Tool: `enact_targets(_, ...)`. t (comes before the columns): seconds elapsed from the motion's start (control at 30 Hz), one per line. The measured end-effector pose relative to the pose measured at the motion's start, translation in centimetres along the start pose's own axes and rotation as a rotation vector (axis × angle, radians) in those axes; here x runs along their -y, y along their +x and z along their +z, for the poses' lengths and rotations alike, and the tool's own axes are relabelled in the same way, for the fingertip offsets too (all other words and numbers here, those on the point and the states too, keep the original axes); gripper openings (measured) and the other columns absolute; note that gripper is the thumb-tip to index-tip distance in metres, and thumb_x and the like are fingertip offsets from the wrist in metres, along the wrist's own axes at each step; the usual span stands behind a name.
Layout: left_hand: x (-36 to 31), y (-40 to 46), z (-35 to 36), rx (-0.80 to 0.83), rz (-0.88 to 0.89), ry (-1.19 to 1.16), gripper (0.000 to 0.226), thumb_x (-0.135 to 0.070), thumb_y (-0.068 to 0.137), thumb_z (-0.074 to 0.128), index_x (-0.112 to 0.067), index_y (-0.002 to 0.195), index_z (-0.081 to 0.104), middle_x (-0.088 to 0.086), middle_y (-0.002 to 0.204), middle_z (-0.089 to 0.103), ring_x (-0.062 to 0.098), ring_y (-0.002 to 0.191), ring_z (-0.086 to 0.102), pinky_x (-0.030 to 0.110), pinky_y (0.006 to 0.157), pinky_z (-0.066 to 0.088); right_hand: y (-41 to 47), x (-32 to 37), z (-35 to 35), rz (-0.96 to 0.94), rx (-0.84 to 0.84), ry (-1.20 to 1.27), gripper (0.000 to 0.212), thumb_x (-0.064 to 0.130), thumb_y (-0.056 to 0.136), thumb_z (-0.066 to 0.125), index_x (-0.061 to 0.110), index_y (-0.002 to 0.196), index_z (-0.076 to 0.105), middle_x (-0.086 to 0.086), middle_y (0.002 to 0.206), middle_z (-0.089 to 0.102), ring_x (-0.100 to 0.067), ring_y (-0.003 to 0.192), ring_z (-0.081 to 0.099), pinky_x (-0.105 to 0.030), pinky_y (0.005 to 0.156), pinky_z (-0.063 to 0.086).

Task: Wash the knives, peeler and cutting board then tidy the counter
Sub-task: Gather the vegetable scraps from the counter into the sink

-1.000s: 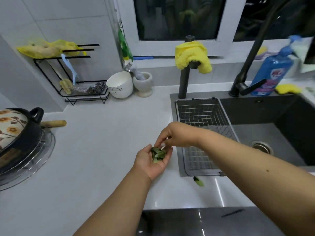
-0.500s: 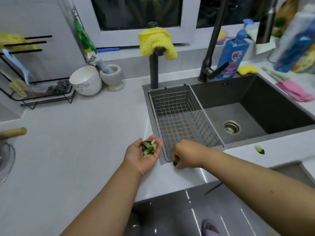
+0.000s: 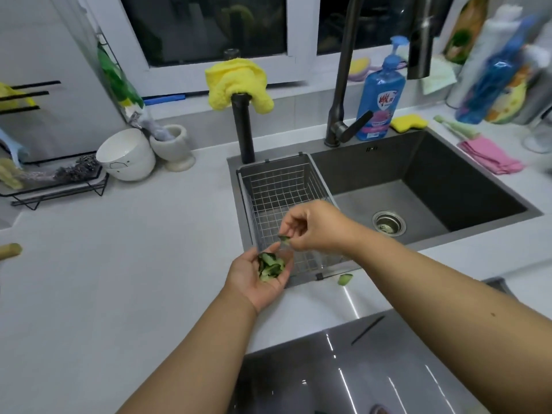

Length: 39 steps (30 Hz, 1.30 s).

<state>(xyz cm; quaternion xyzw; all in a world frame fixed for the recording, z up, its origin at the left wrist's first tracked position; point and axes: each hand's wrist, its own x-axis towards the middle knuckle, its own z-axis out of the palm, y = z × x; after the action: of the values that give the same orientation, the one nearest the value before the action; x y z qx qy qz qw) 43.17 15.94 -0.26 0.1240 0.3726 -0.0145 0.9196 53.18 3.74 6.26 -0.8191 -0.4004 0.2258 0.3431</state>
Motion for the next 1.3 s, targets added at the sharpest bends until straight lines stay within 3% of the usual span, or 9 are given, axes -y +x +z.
enact_targets(0.1, 2.3, 0.2, 1.8, 0.081, -0.05, -0.022, 0.04, -0.027, 0.103, 0.037, 0.003, 0.113, 0.061, 0.024, 0.099, 0.069, 0.032, 0.097, 0.064, 0.05, 0.074, 0.058, -0.6, 0.0, -0.6, -0.082, 0.118, -0.204, 0.013, 0.017, 0.081, 0.073, 0.021, 0.093, 0.074, 0.014, 0.079, 0.064, 0.002, 0.071, 0.059, -0.01, 0.062, 0.048)
enact_targets(0.27, 3.8, 1.5, 2.8, 0.043, -0.075, 0.008, 0.043, -0.033, 0.1, 0.038, 0.001, 0.093, 0.064, 0.021, 0.085, 0.066, 0.024, 0.073, 0.062, 0.026, 0.049, 0.056, -2.6, -4.1, -3.3, 0.028, -0.05, -0.263, 0.009, 0.017, 0.081, 0.072, 0.017, 0.09, 0.073, 0.005, 0.085, 0.068, -0.006, 0.072, 0.057, -0.019, 0.064, 0.044)
enact_targets(0.4, 4.7, 2.0, 2.7, -0.01, -0.055, 0.025, 0.044, -0.033, 0.1, 0.04, 0.002, 0.092, 0.066, 0.022, 0.086, 0.065, 0.024, 0.076, 0.062, 0.026, 0.051, 0.057, -4.6, -8.4, -0.7, 0.053, 0.232, -0.546, 0.019, 0.013, 0.076, 0.067, 0.017, 0.095, 0.069, 0.001, 0.095, 0.067, -0.018, 0.087, 0.06, -0.024, 0.069, 0.041)
enact_targets(0.5, 5.2, 2.2, 3.0, -0.034, -0.036, 0.041, 0.045, -0.033, 0.1, 0.041, 0.004, 0.092, 0.066, 0.023, 0.09, 0.065, 0.026, 0.079, 0.062, 0.031, 0.057, 0.06, -4.8, -10.3, 0.7, 0.046, 0.256, -0.576, 0.022, 0.014, 0.078, 0.065, 0.016, 0.1, 0.066, -0.003, 0.105, 0.062, -0.023, 0.096, 0.058, -0.03, 0.078, 0.047)
enact_targets(0.73, 6.1, 2.6, 3.6, -0.068, -0.032, 0.067, 0.047, -0.033, 0.101, 0.04, 0.005, 0.089, 0.066, 0.022, 0.091, 0.064, 0.026, 0.081, 0.062, 0.037, 0.069, 0.057, -5.2, -11.5, 0.4, 0.091, 0.179, -0.474, 0.014, 0.008, 0.075, 0.059, 0.02, 0.078, 0.053, 0.005, 0.078, 0.049, -0.019, 0.077, 0.051, -0.026, 0.064, 0.038)
enact_targets(0.9, 7.9, 3.5, 5.0, -0.032, -0.079, 0.116, 0.048, -0.035, 0.101, 0.036, 0.002, 0.093, 0.064, 0.022, 0.086, 0.066, 0.028, 0.082, 0.062, 0.043, 0.073, 0.056, -6.0, -9.6, -3.6, 0.135, -0.241, 0.044, 0.014, 0.004, 0.075, 0.069, 0.017, 0.072, 0.064, 0.01, 0.059, 0.058, 0.0, 0.052, 0.054, -0.016, 0.055, 0.043)
enact_targets(1.07, 11.1, 4.4, 7.6, 0.107, -0.177, 0.101, 0.041, -0.029, 0.102, 0.038, 0.002, 0.107, 0.064, 0.023, 0.101, 0.069, 0.033, 0.095, 0.064, 0.045, 0.07, 0.059, -7.1, -8.5, -6.1, 0.072, -0.158, -0.014, 0.008, 0.022, 0.08, 0.075, 0.016, 0.085, 0.074, 0.015, 0.068, 0.06, 0.003, 0.06, 0.054, -0.015, 0.059, 0.045)
enact_targets(1.2, 12.8, 5.5, 9.0, 0.1, -0.212, 0.112, 0.046, -0.032, 0.1, 0.041, 0.004, 0.083, 0.065, 0.024, 0.09, 0.065, 0.03, 0.084, 0.061, 0.039, 0.056, 0.06, -8.4, -13.6, -8.7, 0.337, -0.458, -0.078, 0.008, 0.023, 0.082, 0.072, 0.015, 0.081, 0.07, 0.008, 0.071, 0.061, -0.009, 0.067, 0.055, -0.023, 0.063, 0.039)
enact_targets(1.3, 13.5, 5.9, 9.5, 0.088, -0.212, 0.122, 0.045, -0.032, 0.1, 0.043, 0.005, 0.086, 0.065, 0.026, 0.089, 0.065, 0.03, 0.084, 0.062, 0.042, 0.064, 0.06, -10.1, -17.9, -8.8, 0.588, -0.215, -0.371, 0.013, 0.024, 0.076, 0.07, 0.017, 0.085, 0.065, -0.001, 0.088, 0.067, -0.02, 0.084, 0.06, -0.025, 0.065, 0.041)
